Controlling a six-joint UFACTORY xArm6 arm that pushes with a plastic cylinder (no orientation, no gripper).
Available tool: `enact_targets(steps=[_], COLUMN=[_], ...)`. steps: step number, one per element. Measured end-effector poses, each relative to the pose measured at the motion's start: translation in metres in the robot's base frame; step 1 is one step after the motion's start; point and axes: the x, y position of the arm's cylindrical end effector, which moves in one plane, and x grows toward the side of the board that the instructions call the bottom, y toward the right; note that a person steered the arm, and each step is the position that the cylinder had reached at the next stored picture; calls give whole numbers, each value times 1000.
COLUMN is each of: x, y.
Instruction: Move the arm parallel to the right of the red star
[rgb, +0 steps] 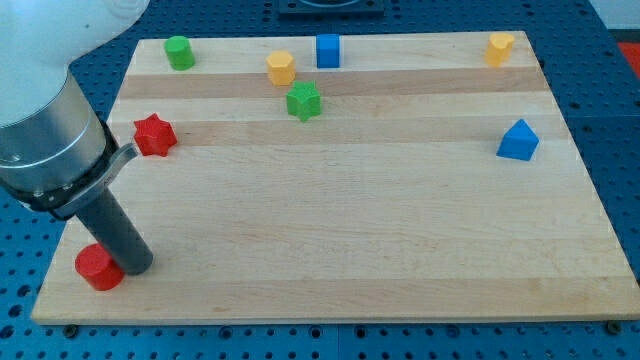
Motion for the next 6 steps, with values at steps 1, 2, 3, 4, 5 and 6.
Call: enact_targets(steps=[1, 2, 3, 4, 5, 6], x=[0, -14, -48, -86, -125, -162], y=[1, 28, 57, 69, 71, 71])
